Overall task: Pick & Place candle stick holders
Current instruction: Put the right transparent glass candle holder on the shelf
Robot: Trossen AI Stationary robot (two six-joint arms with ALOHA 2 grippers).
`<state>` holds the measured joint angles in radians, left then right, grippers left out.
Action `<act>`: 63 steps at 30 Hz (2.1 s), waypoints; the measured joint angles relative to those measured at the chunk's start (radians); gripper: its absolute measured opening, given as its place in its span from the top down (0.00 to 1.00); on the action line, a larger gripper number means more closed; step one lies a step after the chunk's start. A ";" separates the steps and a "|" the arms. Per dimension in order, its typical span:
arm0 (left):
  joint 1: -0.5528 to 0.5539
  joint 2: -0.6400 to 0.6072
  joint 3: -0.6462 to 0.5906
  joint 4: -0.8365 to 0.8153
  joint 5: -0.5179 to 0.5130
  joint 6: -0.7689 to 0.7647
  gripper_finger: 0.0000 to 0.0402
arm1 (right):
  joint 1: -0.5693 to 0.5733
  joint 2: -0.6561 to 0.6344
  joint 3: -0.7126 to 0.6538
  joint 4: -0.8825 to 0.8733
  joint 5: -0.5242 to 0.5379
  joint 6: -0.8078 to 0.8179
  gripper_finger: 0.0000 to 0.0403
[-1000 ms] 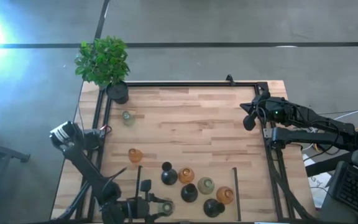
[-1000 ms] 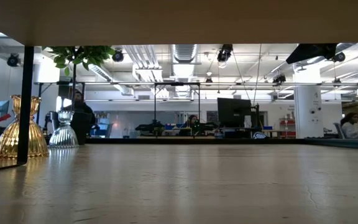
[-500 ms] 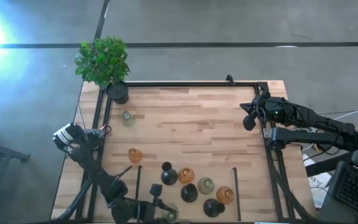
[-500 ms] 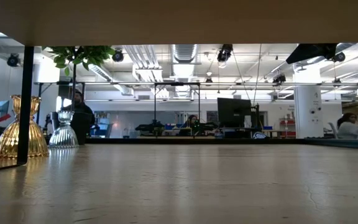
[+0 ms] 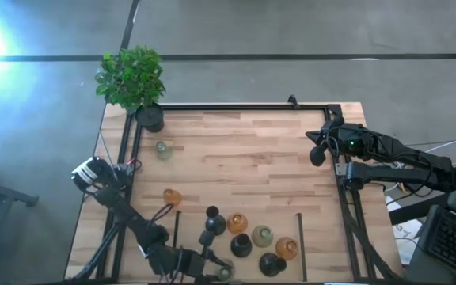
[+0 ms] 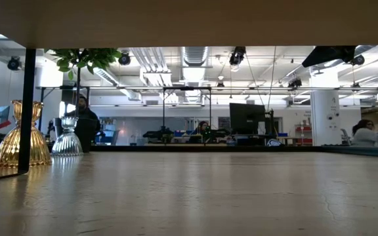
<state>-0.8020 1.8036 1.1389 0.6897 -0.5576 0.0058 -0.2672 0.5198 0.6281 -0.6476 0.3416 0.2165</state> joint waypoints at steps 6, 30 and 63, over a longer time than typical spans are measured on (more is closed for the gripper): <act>0.018 0.010 -0.003 0.000 -0.001 -0.016 0.69 | 0.000 0.000 0.000 0.000 0.000 0.000 0.98; 0.048 0.019 -0.060 0.049 0.069 -0.088 0.69 | 0.000 0.000 0.000 0.000 0.000 0.000 0.98; 0.055 0.017 -0.064 0.017 0.060 -0.093 0.62 | 0.000 0.000 0.000 0.000 0.000 0.000 0.98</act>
<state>-0.7469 1.8206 1.0748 0.7067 -0.4973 -0.0868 -0.2670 0.5196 0.6281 -0.6476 0.3416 0.2167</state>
